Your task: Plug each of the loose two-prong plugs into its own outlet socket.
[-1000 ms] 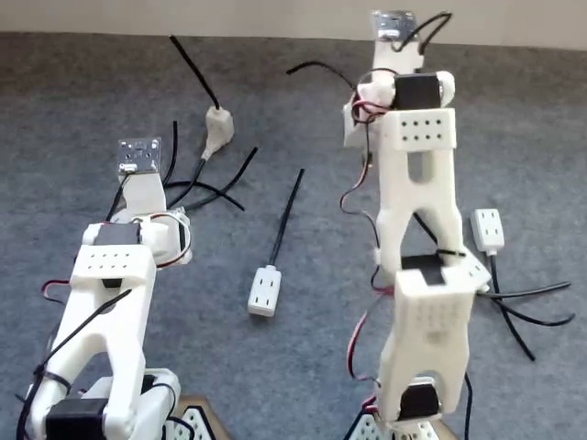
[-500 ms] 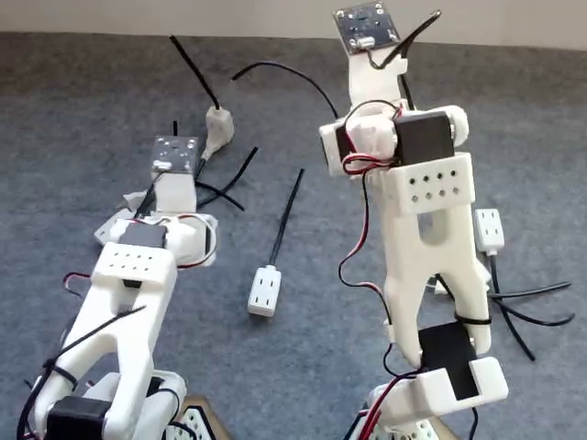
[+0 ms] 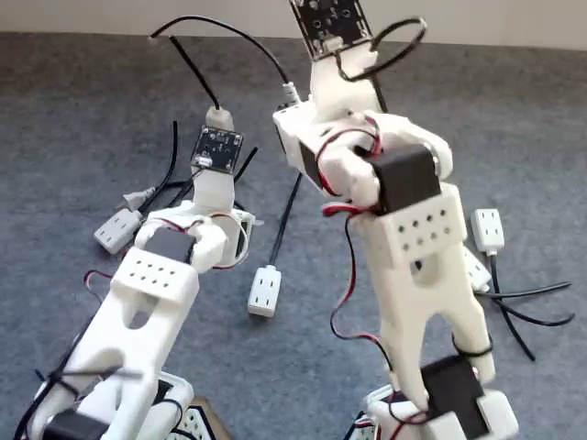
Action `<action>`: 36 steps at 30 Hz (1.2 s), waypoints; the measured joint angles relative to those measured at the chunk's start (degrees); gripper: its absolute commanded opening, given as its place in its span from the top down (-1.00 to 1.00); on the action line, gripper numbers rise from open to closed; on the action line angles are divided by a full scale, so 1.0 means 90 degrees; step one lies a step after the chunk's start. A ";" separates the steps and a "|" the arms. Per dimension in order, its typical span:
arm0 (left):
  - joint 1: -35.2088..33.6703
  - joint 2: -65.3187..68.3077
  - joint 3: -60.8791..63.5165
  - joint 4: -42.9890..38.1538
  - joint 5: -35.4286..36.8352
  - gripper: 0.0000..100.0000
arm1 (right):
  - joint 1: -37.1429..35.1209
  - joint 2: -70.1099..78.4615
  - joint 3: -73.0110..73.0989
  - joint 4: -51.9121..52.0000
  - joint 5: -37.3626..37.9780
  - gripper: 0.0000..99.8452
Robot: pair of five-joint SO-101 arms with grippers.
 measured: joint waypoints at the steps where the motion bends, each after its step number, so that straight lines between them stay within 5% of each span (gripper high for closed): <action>1: 0.0049 -0.0195 0.0088 -0.0088 0.0000 0.58 | 0.0000 -0.0166 0.0274 -0.0176 0.0000 0.99; 13: 0.0967 -0.3223 0.2540 -0.2813 0.0029 0.59 | 0.0000 -0.3184 0.5177 -0.3585 0.0000 0.99; 18: 0.1299 -0.3663 0.2921 -0.3917 0.0029 0.77 | 0.0000 -0.3937 0.6164 -0.4249 0.0000 0.99; 23: 0.1748 -0.3653 0.3048 -0.5284 0.0029 0.70 | 0.0000 -0.4444 0.6906 -0.4864 0.0000 0.99; 36: 0.1885 -0.3233 0.3057 -0.5568 0.0029 0.68 | -0.0107 -0.4913 0.7658 -0.5314 -0.0567 0.99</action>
